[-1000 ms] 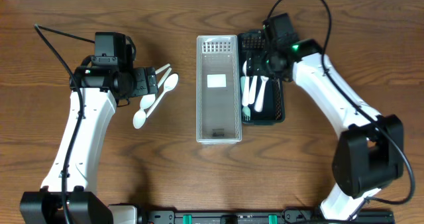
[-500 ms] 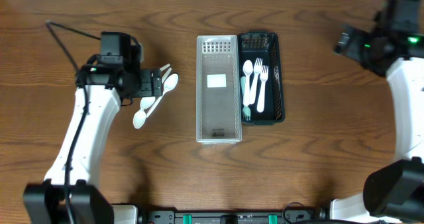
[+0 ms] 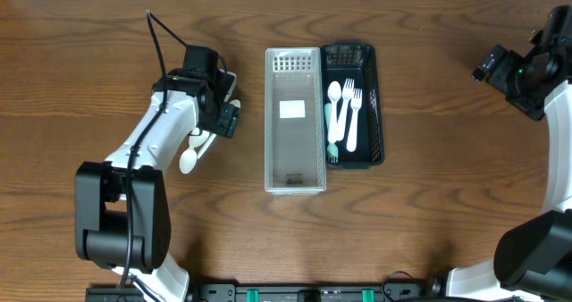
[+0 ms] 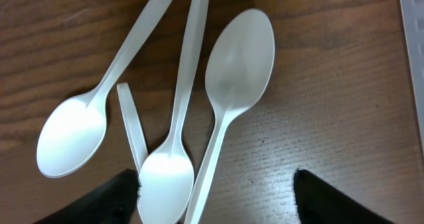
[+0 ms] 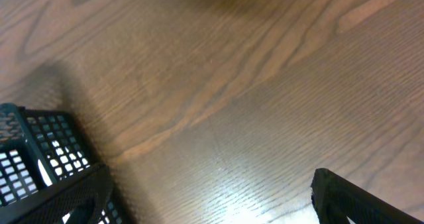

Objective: Pack container
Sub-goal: 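Grasp a white spoon from the left pile with the left gripper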

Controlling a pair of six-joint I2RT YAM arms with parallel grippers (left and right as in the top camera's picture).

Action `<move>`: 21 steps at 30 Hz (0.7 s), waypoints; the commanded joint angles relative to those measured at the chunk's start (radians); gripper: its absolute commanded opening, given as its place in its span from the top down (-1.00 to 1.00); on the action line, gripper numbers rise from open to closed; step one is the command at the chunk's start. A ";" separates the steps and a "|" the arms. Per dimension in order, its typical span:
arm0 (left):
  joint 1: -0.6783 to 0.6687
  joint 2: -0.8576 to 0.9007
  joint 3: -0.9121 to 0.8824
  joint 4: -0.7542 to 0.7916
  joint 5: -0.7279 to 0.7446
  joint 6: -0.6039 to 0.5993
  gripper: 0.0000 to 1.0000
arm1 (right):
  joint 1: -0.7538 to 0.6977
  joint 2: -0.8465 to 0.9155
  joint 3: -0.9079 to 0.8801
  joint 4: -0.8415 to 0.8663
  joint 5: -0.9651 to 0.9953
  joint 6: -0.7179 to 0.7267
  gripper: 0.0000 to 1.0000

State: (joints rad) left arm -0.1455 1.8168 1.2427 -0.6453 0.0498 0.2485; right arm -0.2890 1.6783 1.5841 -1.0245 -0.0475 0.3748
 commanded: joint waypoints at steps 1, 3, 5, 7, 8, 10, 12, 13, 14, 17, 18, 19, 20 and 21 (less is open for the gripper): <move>0.001 0.034 0.015 0.003 0.035 0.028 -0.44 | 0.000 0.000 -0.003 -0.011 -0.010 0.014 -0.98; -0.001 0.058 0.015 0.003 0.035 0.029 -0.38 | 0.000 0.000 -0.003 -0.019 -0.010 0.014 -0.98; -0.001 0.076 0.015 0.007 0.036 0.028 -0.36 | 0.000 0.000 -0.003 -0.025 -0.010 0.014 -0.98; -0.002 0.092 0.015 0.008 0.036 0.028 -0.25 | 0.001 0.000 -0.003 -0.031 -0.010 0.014 -0.98; -0.003 0.099 0.015 0.007 0.037 0.028 -0.16 | 0.000 0.000 -0.003 -0.032 -0.010 0.014 -0.98; -0.005 0.112 0.015 0.007 0.037 0.028 -0.11 | 0.000 0.000 -0.004 -0.035 -0.010 0.014 -0.99; -0.011 0.124 0.015 0.007 0.037 0.028 -0.08 | 0.001 0.000 -0.004 -0.035 -0.010 0.014 -0.98; -0.014 0.127 0.015 0.006 0.037 0.027 -0.05 | 0.002 0.000 -0.004 -0.035 -0.010 0.014 -0.98; -0.018 0.128 0.015 0.006 0.037 0.028 -0.03 | 0.002 0.000 -0.004 -0.035 -0.010 0.014 -0.98; -0.030 0.128 0.015 0.010 0.037 0.028 0.00 | 0.002 0.000 -0.004 -0.037 -0.010 0.014 -0.99; -0.031 0.129 0.014 0.014 0.037 0.028 0.04 | 0.002 0.000 -0.004 -0.039 -0.010 0.014 -0.99; -0.031 0.129 0.011 0.019 0.037 0.028 0.07 | 0.002 0.000 -0.004 -0.040 -0.010 0.014 -0.98; -0.031 0.129 0.008 0.024 0.037 0.028 0.09 | 0.001 0.000 -0.004 -0.043 -0.010 0.014 -0.98; -0.031 0.129 0.004 0.027 0.037 0.028 0.09 | 0.002 0.000 -0.004 -0.044 -0.010 0.014 -0.99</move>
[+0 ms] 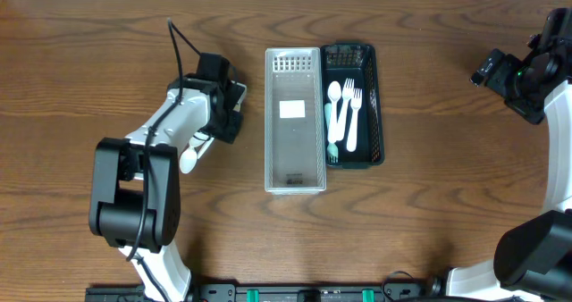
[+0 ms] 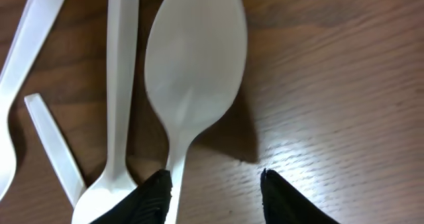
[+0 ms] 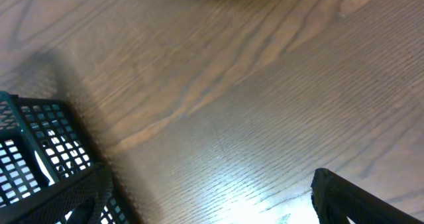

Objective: Pack container
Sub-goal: 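Grasp a white spoon from the left pile with the left gripper, then drop the white spoon into the white tray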

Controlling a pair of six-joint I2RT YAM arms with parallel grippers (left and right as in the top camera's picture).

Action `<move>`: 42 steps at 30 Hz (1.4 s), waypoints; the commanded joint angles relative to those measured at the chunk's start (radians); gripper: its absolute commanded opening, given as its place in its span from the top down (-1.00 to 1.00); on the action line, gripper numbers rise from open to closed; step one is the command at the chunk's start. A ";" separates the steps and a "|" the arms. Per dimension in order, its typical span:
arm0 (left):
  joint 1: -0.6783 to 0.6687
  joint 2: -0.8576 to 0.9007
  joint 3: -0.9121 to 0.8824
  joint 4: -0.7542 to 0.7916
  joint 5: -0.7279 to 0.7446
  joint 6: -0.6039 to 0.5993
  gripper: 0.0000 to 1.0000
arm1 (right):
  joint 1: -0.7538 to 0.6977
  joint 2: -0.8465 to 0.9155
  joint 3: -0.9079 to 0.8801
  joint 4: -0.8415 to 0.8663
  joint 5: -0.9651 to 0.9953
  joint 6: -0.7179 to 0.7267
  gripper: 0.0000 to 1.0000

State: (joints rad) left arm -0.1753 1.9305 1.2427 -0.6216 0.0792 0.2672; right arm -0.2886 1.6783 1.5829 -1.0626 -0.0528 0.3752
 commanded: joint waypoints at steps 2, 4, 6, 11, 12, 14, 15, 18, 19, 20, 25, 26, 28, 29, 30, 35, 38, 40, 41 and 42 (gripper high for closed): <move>-0.001 0.018 -0.002 0.012 0.007 0.010 0.09 | 0.001 0.000 -0.003 -0.010 -0.004 0.013 -0.99; 0.000 0.023 -0.010 0.028 0.006 0.010 0.08 | 0.001 0.000 -0.003 -0.013 -0.004 0.013 -0.99; 0.000 0.031 -0.013 0.039 0.007 0.010 0.08 | 0.001 0.000 -0.003 -0.020 -0.004 0.013 -0.98; 0.000 0.070 -0.013 0.045 0.006 0.010 0.09 | 0.001 0.000 -0.003 -0.034 -0.004 0.014 -0.98; 0.000 0.079 -0.013 0.043 0.007 0.010 0.09 | 0.001 0.000 -0.003 -0.037 -0.004 0.013 -0.99; 0.000 0.090 -0.013 0.039 0.007 0.009 0.14 | 0.001 0.000 -0.003 -0.042 -0.004 0.013 -0.98; 0.000 0.093 -0.013 0.036 0.007 0.009 0.19 | 0.001 0.000 -0.003 -0.044 -0.004 0.013 -0.98; 0.000 0.090 -0.013 0.035 0.006 0.009 0.51 | 0.001 0.000 -0.003 -0.047 -0.004 0.014 -0.98; 0.000 0.087 -0.012 0.030 0.007 0.009 0.71 | 0.001 0.000 -0.003 -0.046 -0.004 0.014 -0.99; 0.000 0.080 -0.010 0.021 0.007 0.006 0.88 | 0.001 0.000 -0.003 -0.046 -0.004 0.014 -0.99; 0.000 0.017 0.027 -0.055 0.007 -0.047 0.88 | 0.001 0.000 -0.003 -0.045 -0.004 0.014 -0.98; -0.001 -0.002 0.040 -0.076 0.007 -0.064 0.88 | 0.001 0.000 -0.003 -0.045 -0.004 0.014 -0.98; -0.006 -0.055 0.076 -0.124 0.007 -0.111 0.88 | 0.001 0.000 -0.002 -0.045 -0.004 0.014 -0.99; -0.012 -0.082 0.093 -0.142 0.008 -0.136 0.88 | 0.001 0.000 -0.003 -0.045 -0.004 0.016 -0.99; -0.024 -0.116 0.112 -0.161 0.008 -0.155 0.88 | 0.001 0.000 -0.003 -0.045 -0.005 0.017 -0.98; -0.135 -0.277 0.174 -0.168 0.008 -0.220 0.88 | 0.001 0.000 -0.003 -0.045 -0.004 0.018 -0.99; -0.235 -0.332 0.174 -0.118 0.007 -0.286 0.88 | 0.001 0.000 -0.003 -0.045 -0.004 0.018 -0.98; -0.292 -0.328 0.172 -0.096 0.006 -0.324 0.88 | 0.001 0.000 -0.003 -0.045 -0.005 0.018 -0.99; -0.320 -0.315 0.168 -0.084 0.005 -0.349 0.88 | 0.001 0.000 -0.003 -0.045 -0.004 0.018 -0.99; -0.340 -0.299 0.164 -0.078 -0.001 -0.372 0.88 | 0.001 0.000 -0.003 -0.045 -0.005 0.018 -0.99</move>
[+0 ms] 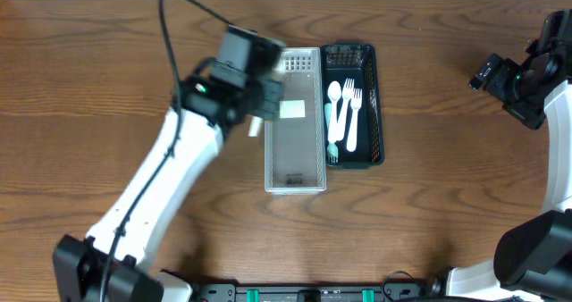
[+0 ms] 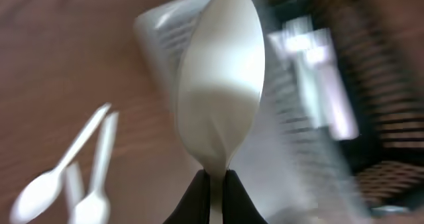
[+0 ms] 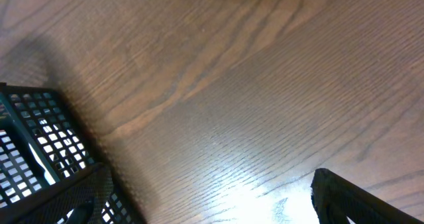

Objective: Pack container
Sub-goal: 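Drop the white spoon into the white tray, then grasp another white spoon from the left pile with the left gripper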

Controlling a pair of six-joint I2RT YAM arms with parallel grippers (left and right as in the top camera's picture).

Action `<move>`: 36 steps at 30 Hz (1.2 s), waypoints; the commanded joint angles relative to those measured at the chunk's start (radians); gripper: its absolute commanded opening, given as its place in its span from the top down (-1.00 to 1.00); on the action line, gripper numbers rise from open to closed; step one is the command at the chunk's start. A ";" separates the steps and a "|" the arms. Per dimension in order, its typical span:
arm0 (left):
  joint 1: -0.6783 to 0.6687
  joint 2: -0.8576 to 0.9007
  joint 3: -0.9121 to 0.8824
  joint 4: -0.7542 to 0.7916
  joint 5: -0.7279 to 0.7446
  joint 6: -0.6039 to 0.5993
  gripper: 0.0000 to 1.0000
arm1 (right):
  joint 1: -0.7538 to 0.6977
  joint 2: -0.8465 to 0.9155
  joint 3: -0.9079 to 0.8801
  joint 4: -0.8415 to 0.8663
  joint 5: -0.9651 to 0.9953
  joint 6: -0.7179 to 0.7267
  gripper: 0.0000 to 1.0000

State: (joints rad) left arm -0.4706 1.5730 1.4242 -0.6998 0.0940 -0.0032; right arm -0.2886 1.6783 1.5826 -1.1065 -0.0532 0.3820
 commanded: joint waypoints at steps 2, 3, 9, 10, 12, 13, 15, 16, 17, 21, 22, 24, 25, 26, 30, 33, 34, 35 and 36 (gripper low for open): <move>-0.077 0.106 -0.020 0.002 -0.059 -0.160 0.86 | 0.001 0.000 -0.002 -0.002 -0.004 0.011 -0.99; -0.089 0.135 -0.020 0.002 -0.071 -0.174 0.78 | 0.001 0.000 -0.002 -0.002 -0.004 0.011 -0.98; -0.087 0.207 -0.016 0.007 -0.088 -0.185 0.15 | 0.001 0.000 -0.002 -0.002 -0.004 0.011 -0.98; -0.078 0.196 -0.006 0.005 -0.088 -0.180 -0.14 | 0.001 0.000 -0.002 -0.002 -0.004 0.011 -0.98; -0.057 0.171 0.015 0.002 -0.093 -0.174 -0.42 | 0.001 0.000 -0.002 -0.002 -0.006 0.011 -0.99; -0.042 0.153 0.026 0.001 -0.104 -0.174 -0.49 | 0.001 0.000 -0.002 -0.002 -0.008 0.012 -0.99; -0.005 0.122 0.031 0.002 -0.126 -0.174 -0.63 | 0.001 0.000 -0.002 -0.002 -0.011 0.014 -0.98; 0.024 0.110 0.031 -0.002 -0.143 -0.173 -0.64 | 0.001 0.000 -0.002 -0.002 -0.015 0.014 -0.98; 0.051 0.108 0.031 -0.008 -0.154 -0.163 -0.65 | 0.001 0.000 -0.002 -0.002 -0.019 0.014 -0.98; 0.176 0.136 0.014 -0.033 -0.159 -0.014 -0.65 | 0.001 0.000 -0.002 -0.002 -0.027 0.014 -0.98; 0.210 0.152 0.008 -0.040 -0.159 0.034 -0.65 | 0.001 0.000 -0.002 -0.002 -0.027 0.014 -0.99; 0.262 0.188 0.005 -0.051 -0.158 0.101 -0.65 | 0.001 0.000 -0.002 -0.002 -0.027 0.014 -0.98; 0.288 0.209 0.005 -0.053 -0.156 0.124 -0.64 | 0.001 0.000 -0.002 -0.002 -0.027 0.014 -0.99; 0.308 0.228 0.005 -0.053 -0.148 0.149 -0.65 | 0.001 0.000 -0.002 -0.002 -0.027 0.014 -0.98; 0.358 0.308 0.005 -0.043 -0.037 0.301 -0.65 | 0.001 0.000 -0.002 -0.002 -0.027 0.014 -0.98; 0.364 0.364 0.005 -0.031 -0.023 0.378 -0.57 | 0.001 0.000 -0.002 -0.002 -0.027 0.014 -0.99; 0.364 0.378 0.005 -0.028 -0.023 0.402 -0.51 | 0.001 0.000 -0.002 -0.002 -0.026 0.014 -0.99; 0.364 0.393 0.005 -0.024 -0.023 0.420 -0.47 | 0.001 0.000 -0.002 -0.002 -0.027 0.014 -0.99; 0.364 0.407 0.005 -0.020 -0.023 0.426 -0.47 | 0.001 0.000 -0.002 -0.003 -0.026 0.014 -0.98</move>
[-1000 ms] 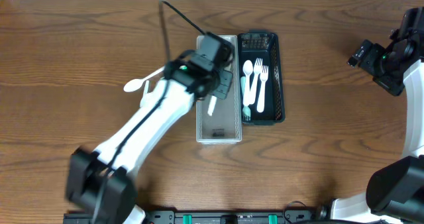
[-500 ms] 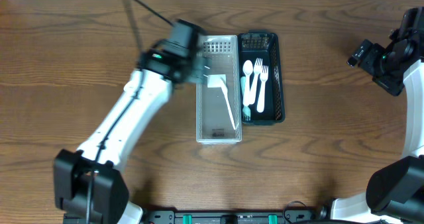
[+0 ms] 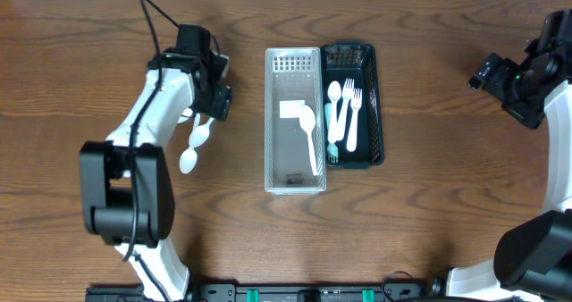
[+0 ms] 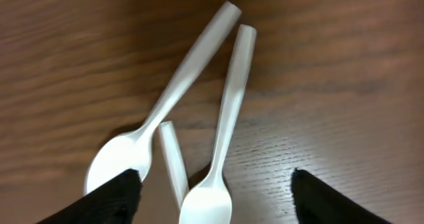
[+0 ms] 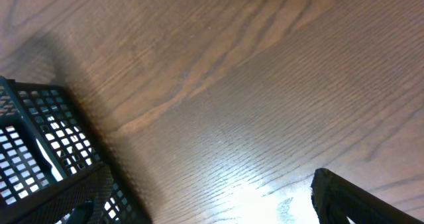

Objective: Pack container
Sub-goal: 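Grasp another white spoon from the left pile with the left gripper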

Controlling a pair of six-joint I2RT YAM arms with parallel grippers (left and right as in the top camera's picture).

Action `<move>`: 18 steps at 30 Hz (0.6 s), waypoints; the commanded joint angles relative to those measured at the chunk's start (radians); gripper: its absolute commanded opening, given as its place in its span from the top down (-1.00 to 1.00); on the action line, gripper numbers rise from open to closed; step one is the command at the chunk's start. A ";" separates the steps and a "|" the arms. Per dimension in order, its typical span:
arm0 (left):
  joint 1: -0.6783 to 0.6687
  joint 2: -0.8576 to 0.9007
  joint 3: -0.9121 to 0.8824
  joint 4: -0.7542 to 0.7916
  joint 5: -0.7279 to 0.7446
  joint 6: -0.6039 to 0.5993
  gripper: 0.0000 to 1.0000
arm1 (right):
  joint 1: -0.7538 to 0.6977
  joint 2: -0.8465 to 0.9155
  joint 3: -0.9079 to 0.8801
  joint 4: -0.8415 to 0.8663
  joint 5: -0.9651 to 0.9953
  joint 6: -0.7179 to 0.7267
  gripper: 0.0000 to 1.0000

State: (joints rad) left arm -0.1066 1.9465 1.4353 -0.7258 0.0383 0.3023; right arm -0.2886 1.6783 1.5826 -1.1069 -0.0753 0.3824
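A clear plastic container [image 3: 293,172] stands mid-table with one white spoon [image 3: 309,134] lying in it. Two more white spoons [image 4: 165,108] [image 4: 228,111] and a short white handle [image 4: 173,163] lie on the wood left of it. My left gripper [image 3: 214,96] hovers open over them, and in its wrist view the left gripper [image 4: 212,211] has nothing between its dark fingertips [image 4: 112,197]. My right gripper [image 3: 499,72] hangs open at the far right above bare table; in its wrist view the right gripper [image 5: 205,211] is empty too.
A black mesh basket [image 3: 376,105] stands against the clear container's right side, holding a white spoon, white forks [image 3: 350,114] and a teal utensil. The basket's corner [image 5: 33,151] shows in the right wrist view.
My left gripper was shut on a white spoon over the clear container. Now that spoon lies in the container and the gripper is open, back over the spoons on the left. The right arm has not moved.
My left gripper hung open over three spoons on the table. Then its fingers stood close around the rightmost spoon's neck. Then it held that spoon above the clear container. Now the spoon rests inside and two spoons lie on the wood.
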 commanded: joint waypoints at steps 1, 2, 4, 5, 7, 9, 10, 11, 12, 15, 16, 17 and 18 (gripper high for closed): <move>0.000 0.045 -0.006 0.009 0.032 0.127 -0.46 | 0.001 0.000 -0.002 -0.005 -0.004 0.013 -0.98; 0.000 0.059 -0.006 0.010 0.032 0.138 -0.45 | 0.001 0.000 -0.002 -0.006 -0.004 0.013 -0.99; 0.000 0.079 -0.006 0.010 0.032 0.161 -0.40 | 0.001 0.000 -0.002 -0.010 -0.004 0.013 -0.99; 0.000 0.094 -0.006 0.010 0.032 0.174 -0.38 | 0.001 0.000 -0.002 -0.012 -0.004 0.013 -0.99; 0.000 0.114 -0.006 0.010 0.032 0.176 -0.38 | 0.001 0.000 -0.002 -0.015 -0.004 0.013 -0.99; 0.000 0.130 -0.006 0.010 0.032 0.176 -0.35 | 0.001 0.000 -0.002 -0.018 -0.004 0.013 -0.98; 0.000 0.136 -0.006 0.009 0.032 0.175 -0.30 | 0.001 0.000 -0.002 -0.020 -0.004 0.013 -0.98; 0.000 0.140 -0.006 0.008 0.032 0.175 -0.24 | 0.001 0.000 -0.002 -0.020 -0.004 0.013 -0.98; 0.000 0.141 -0.006 0.007 0.033 0.174 -0.16 | 0.001 0.000 -0.002 -0.021 -0.004 0.013 -0.99; -0.001 0.141 -0.006 0.002 0.033 0.172 0.24 | 0.001 0.000 -0.002 -0.020 -0.004 0.013 -0.99; -0.001 0.141 -0.006 -0.002 0.033 0.172 0.38 | 0.001 0.000 -0.002 -0.019 -0.004 0.013 -0.98; -0.001 0.141 -0.006 -0.007 0.033 0.171 0.47 | 0.001 0.000 -0.002 -0.019 -0.004 0.013 -0.98; -0.001 0.141 -0.006 -0.014 0.033 0.172 0.56 | 0.001 0.000 -0.002 -0.019 -0.004 0.013 -0.99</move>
State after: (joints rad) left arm -0.1074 2.0800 1.4349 -0.7273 0.0616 0.4641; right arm -0.2886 1.6783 1.5826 -1.1255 -0.0753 0.3824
